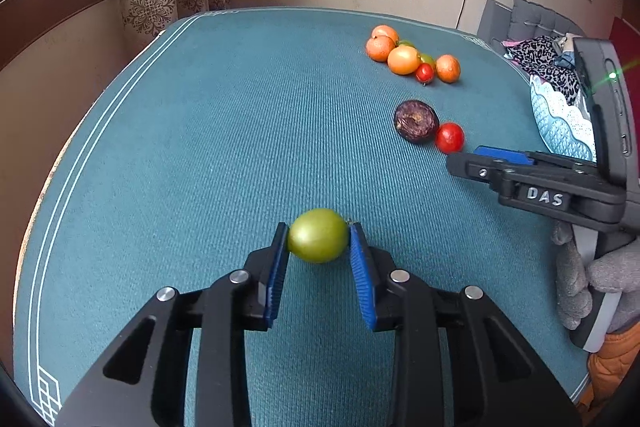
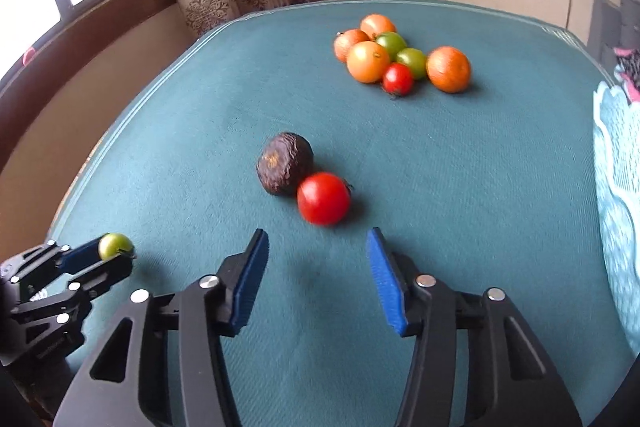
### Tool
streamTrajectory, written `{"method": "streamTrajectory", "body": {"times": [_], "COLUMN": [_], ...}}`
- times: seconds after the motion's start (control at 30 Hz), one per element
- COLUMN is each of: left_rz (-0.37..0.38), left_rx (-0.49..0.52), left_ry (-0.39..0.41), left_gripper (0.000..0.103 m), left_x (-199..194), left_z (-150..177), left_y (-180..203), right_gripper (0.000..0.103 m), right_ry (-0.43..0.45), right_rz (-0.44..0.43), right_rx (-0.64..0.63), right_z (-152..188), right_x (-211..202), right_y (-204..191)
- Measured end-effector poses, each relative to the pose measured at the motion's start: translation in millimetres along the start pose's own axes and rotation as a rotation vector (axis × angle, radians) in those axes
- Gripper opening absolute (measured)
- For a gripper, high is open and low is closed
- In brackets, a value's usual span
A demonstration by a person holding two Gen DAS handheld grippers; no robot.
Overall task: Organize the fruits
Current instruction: 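Close the left gripper on the green fruit while the right gripper approaches the red tomato, then close the right gripper on the red tomato and lift it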
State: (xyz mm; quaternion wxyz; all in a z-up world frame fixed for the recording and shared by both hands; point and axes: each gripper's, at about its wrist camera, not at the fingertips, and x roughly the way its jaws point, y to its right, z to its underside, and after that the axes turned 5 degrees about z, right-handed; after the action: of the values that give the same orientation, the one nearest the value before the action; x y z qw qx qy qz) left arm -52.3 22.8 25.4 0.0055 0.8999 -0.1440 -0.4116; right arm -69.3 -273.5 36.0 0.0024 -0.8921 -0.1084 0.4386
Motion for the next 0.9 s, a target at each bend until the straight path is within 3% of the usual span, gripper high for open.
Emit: {"method": "streamTrajectory", "body": {"times": [0.2,0.43,0.9], "left_rz": [0.003,-0.008,-0.02], "left_rx": [-0.005,-0.026,-0.003], "left_ry": [0.0,-0.018,0.019], "left_gripper": [0.031,0.031,0.031], "left_x": [6,17,16], "left_z": [-5,-9,-21], "left_y": [-4,-11,3], "right_gripper": [0.039,0.03,0.03], "right_ry": [0.017,0.039,0.069], "right_rz": [0.069,0.073,0.038], "right_rx": [-0.044,-0.026,0.056], "right_z": [-16,-17,-4], "right_x": [14,16,-8], "right_y": [-7,-3,11]}}
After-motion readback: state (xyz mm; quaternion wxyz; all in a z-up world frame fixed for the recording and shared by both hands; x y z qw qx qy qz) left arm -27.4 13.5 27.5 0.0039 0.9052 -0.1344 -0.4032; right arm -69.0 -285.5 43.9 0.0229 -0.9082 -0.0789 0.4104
